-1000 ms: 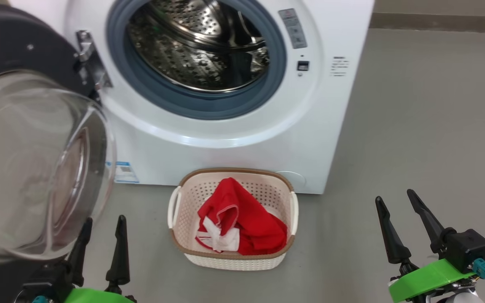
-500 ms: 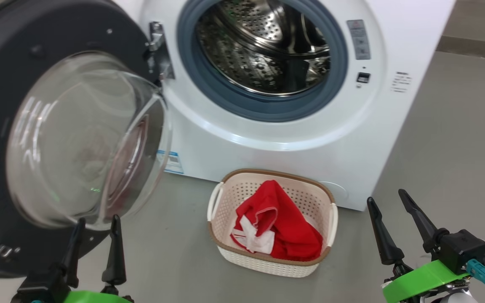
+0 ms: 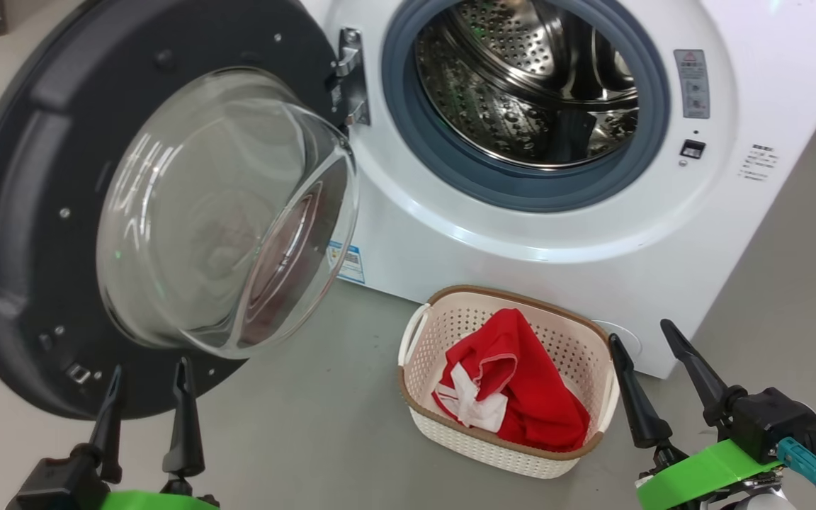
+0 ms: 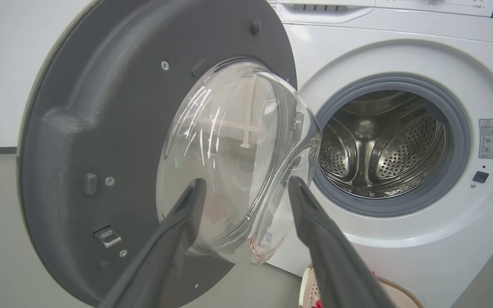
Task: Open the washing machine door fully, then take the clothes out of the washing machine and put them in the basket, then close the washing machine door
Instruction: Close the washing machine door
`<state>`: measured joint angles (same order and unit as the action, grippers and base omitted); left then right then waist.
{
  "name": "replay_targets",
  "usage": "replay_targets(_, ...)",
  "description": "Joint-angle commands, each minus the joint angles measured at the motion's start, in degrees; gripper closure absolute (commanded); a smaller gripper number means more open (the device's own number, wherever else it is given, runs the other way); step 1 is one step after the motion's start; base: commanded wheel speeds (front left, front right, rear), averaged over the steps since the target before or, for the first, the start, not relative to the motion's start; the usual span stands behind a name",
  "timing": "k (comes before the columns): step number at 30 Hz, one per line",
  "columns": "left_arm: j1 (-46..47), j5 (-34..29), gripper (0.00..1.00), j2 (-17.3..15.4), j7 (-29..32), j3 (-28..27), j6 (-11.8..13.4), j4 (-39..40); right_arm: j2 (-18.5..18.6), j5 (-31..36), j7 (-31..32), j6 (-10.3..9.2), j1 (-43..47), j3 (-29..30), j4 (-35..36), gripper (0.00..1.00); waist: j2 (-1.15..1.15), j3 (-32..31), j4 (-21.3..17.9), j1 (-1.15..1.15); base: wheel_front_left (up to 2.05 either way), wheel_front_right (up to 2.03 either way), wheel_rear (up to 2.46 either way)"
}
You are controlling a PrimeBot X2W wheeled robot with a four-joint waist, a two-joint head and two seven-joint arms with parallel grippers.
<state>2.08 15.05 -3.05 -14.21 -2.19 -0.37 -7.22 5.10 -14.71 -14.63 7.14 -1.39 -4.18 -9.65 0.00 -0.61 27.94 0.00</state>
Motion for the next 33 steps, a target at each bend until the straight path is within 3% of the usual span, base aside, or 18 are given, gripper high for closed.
replay_targets(1,0.6,-0.2,0.00,-1.0,-0.3,-2.1,0.3,2.0,0.6,-0.7,-0.4,0.35,-2.2,-1.2,1.4,0.00,0.00,0.0,0.8,0.00,0.00,0.00,0.00)
replay_targets(15,0.2,0.9,0.00,-0.7,-0.5,-2.4,2.0,2.4,1.4,-0.1,-0.4,0.35,-2.4,-1.3,1.1,0.00,0.00,0.4,1.1,0.00,0.00,0.00,0.00)
replay_targets(17,0.4,1.0,0.87,-0.6,-0.4,-2.2,2.4,2.4,1.5,0.0,-0.4,0.35,-2.4,-1.1,1.0,0.00,0.00,0.4,1.1,0.00,0.00,0.00,0.00)
replay_targets(18,0.6,1.0,1.00,-0.6,-0.3,-2.1,2.6,2.6,1.5,0.1,-0.4,0.35,-2.4,-1.0,1.0,0.00,0.00,0.4,1.0,0.00,0.00,0.00,0.00)
replay_targets(26,5.1,2.0,1.00,-1.2,-0.5,-3.8,3.6,7.3,1.7,-0.1,-0.4,0.35,-2.5,-1.5,0.8,0.00,0.00,0.3,0.2,0.00,0.00,0.00,0.00)
replay_targets(33,14.7,3.3,1.00,-6.2,1.7,-9.7,6.3,11.2,1.6,-0.5,-0.4,0.35,-1.9,-2.0,0.2,0.00,0.00,-0.9,-1.4,0.00,0.00,0.00,0.00)
